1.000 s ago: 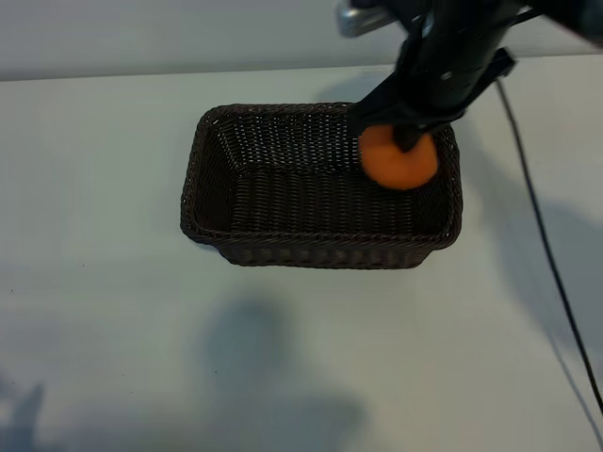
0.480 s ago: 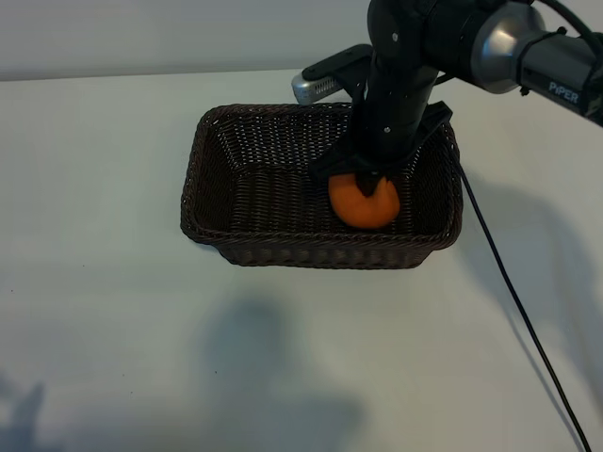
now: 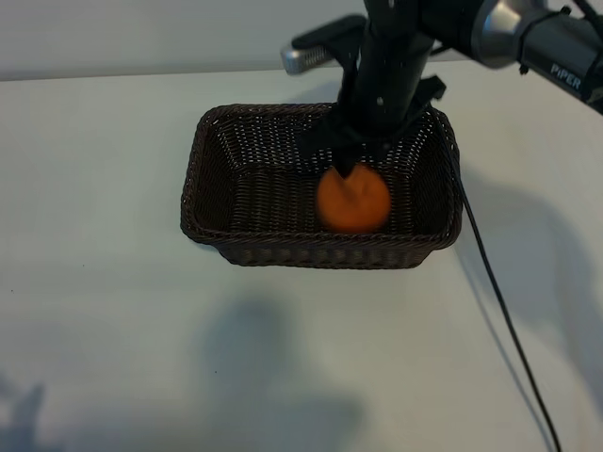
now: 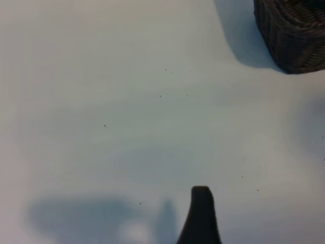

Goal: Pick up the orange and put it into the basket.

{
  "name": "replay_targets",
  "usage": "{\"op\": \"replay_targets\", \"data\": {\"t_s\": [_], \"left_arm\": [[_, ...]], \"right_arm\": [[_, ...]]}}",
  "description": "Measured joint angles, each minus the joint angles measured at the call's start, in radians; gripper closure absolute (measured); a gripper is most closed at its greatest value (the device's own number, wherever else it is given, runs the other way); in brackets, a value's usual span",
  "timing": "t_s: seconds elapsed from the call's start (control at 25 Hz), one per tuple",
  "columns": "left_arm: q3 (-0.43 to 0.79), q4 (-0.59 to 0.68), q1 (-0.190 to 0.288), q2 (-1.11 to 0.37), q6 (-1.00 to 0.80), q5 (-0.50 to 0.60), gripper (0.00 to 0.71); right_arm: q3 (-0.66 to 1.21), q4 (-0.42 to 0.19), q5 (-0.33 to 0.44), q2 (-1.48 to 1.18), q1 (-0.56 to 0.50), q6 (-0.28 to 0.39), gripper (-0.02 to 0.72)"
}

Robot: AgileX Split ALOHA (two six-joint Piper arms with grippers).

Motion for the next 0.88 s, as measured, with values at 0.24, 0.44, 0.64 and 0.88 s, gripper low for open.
{"op": "replay_targets", "data": {"t_s": [0.24,0.44,0.64,0.88], "left_arm": [[0.000,0.000,0.000,0.000,0.000,0.000,0.116],[0.000,0.000,0.000,0.000,0.000,0.000,0.116],[0.000,0.000,0.000,0.000,0.000,0.000,0.116],[0.000,0.000,0.000,0.000,0.000,0.000,0.116]], "right_arm": [[-0.100,0.002,0.042,0.000,0.000,0.001,0.135],[-0.124,-0.053,0.047,-0.001,-0.041,0.001,0.136],[-0.124,-0.097,0.047,-0.001,-0.196,-0.009,0.136],[-0.124,-0.102,0.047,-0.001,-0.426,-0.042,0.137]]}}
